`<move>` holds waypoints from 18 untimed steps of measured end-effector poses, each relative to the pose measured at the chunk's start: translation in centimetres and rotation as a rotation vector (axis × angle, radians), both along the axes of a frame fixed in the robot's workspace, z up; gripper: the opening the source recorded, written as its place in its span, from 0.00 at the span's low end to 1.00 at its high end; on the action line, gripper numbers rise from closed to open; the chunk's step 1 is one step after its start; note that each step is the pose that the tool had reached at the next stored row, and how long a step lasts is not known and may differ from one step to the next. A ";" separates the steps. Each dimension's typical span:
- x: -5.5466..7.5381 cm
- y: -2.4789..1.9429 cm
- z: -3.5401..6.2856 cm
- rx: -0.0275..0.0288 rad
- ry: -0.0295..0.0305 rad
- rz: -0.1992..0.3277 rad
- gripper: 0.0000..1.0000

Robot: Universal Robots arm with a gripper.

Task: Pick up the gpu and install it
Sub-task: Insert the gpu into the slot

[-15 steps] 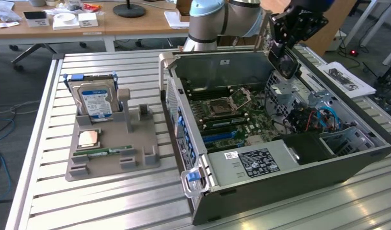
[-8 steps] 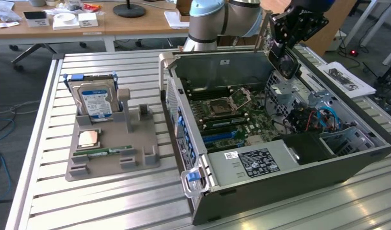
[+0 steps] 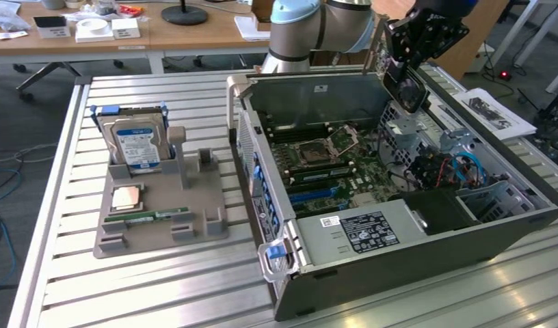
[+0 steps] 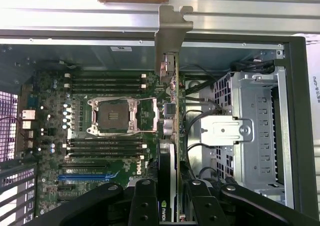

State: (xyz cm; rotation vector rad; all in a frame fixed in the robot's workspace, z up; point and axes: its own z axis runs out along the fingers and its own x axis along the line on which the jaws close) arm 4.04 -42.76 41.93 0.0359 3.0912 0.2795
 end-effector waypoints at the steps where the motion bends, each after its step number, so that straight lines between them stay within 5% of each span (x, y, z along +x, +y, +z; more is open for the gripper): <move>1: 0.0 0.00 0.00 0.0001 0.0000 0.001 0.27; 8: 0.0 0.00 -0.02 0.0001 0.0000 0.064 0.27; 18: 0.0 0.00 -0.11 0.0000 0.0000 0.250 0.27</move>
